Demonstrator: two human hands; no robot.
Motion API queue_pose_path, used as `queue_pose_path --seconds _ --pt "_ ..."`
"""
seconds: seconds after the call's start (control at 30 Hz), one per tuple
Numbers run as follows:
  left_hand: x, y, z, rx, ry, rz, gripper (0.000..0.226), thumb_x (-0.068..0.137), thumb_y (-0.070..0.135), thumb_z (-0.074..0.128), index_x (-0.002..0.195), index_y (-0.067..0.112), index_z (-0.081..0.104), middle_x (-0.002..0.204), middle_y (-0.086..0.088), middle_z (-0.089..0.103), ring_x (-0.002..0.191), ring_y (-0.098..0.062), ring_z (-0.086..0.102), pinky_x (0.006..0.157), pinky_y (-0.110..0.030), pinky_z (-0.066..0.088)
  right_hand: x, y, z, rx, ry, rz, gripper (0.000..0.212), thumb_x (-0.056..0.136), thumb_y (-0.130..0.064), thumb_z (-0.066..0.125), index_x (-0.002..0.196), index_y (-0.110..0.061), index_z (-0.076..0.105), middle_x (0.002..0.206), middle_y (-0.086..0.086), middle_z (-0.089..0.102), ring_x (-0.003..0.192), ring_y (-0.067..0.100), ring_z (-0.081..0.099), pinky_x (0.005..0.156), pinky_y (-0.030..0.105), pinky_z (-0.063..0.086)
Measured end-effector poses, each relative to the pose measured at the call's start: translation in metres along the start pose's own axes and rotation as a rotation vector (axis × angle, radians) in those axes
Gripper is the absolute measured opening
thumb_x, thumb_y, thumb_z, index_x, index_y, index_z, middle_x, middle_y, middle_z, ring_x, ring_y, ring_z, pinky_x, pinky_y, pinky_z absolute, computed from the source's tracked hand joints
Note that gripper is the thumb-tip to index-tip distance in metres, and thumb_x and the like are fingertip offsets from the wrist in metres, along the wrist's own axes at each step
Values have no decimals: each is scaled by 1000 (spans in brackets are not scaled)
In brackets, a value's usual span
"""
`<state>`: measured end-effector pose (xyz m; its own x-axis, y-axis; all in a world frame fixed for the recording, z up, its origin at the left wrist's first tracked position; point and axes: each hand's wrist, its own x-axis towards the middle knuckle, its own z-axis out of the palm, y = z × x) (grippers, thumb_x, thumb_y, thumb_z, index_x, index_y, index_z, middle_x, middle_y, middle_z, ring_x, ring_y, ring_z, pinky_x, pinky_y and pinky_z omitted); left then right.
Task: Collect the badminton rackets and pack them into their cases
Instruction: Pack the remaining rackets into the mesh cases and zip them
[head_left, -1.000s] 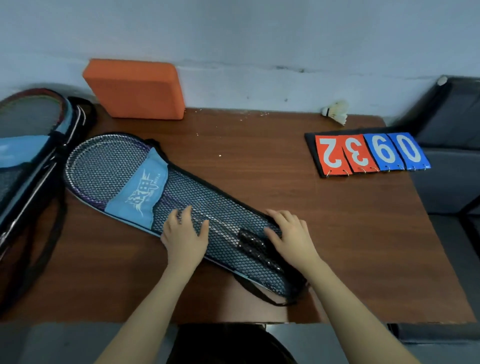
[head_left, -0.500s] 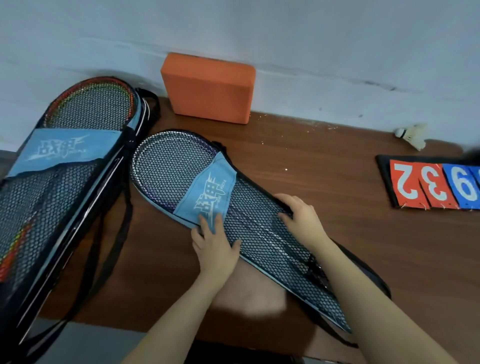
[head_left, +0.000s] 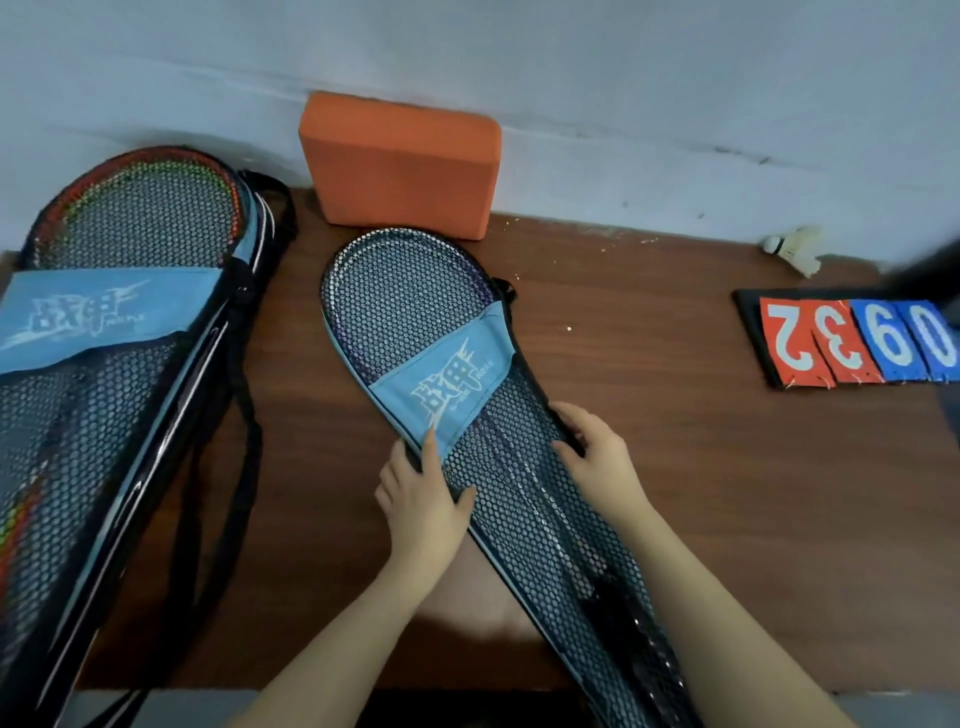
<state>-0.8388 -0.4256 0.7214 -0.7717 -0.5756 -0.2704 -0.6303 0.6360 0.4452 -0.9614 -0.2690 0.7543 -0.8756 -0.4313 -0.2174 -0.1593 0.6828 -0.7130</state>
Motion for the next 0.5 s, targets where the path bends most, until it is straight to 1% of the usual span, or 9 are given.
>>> queue_pose_path --seconds 0.1,0.17,0.23,0.27,0.3,0.37,0.4,0.43,0.5 --pt "-6 3 1 -141 -31 18 76 84 30 63 144 21 18 152 -14 11 134 -33 21 105 -49 24 -6 -7 3 -43 11 -33 46 87 -4 56 129 -25 52 116 -4 58 107 14 55 96 29 42" --pt "-10 4 0 -297 -24 54 73 86 15 61 145 19 18 154 -8 6 139 -26 18 108 -46 23 -12 -13 1 -82 24 -68 44 88 -4 56 127 -24 53 115 -4 57 106 17 55 97 39 42" --pt "-13 5 -7 -452 29 119 73 85 3 59 145 16 21 154 -8 9 137 -17 22 109 -24 24 -16 -19 -4 -95 25 -88 40 87 -5 57 122 -24 56 111 -7 57 104 17 56 96 46 41" --pt "-15 5 -13 -519 65 155 73 83 -1 58 145 15 23 153 -8 12 136 -15 25 105 -12 23 -19 -23 -8 -101 14 -98 38 87 -6 58 120 -24 58 108 -10 56 101 16 55 96 47 41" --pt "-17 5 -19 -570 95 183 72 82 -4 57 144 16 26 152 -8 16 135 -20 29 102 -8 25 -23 -25 -11 -114 2 -114 37 86 -7 59 119 -25 58 105 -12 54 99 14 55 96 46 41" --pt "-22 4 -34 -619 148 230 70 82 -6 56 143 19 32 151 -5 22 125 -37 42 92 -12 40 -35 -32 -16 -118 -2 -154 37 86 -9 61 119 -25 58 104 -13 53 99 13 54 96 39 41" --pt "-25 4 -44 -626 175 248 68 83 -5 56 142 22 34 151 -3 23 119 -36 48 82 -10 44 -42 -35 -17 -92 8 -170 38 85 -9 61 119 -24 58 105 -12 53 99 12 54 94 33 41" --pt "-29 4 -54 -625 203 267 67 83 -4 56 141 24 36 151 -1 24 117 -28 50 79 -9 44 -51 -39 -18 -56 27 -185 38 85 -8 62 119 -23 59 104 -11 54 97 9 53 91 26 42" --pt "-37 6 -76 -619 257 320 64 84 -2 56 139 25 39 149 3 27 122 -19 46 93 -20 45 -68 -51 -18 10 92 -230 39 84 -8 63 119 -23 59 102 -11 55 90 1 51 82 12 41"
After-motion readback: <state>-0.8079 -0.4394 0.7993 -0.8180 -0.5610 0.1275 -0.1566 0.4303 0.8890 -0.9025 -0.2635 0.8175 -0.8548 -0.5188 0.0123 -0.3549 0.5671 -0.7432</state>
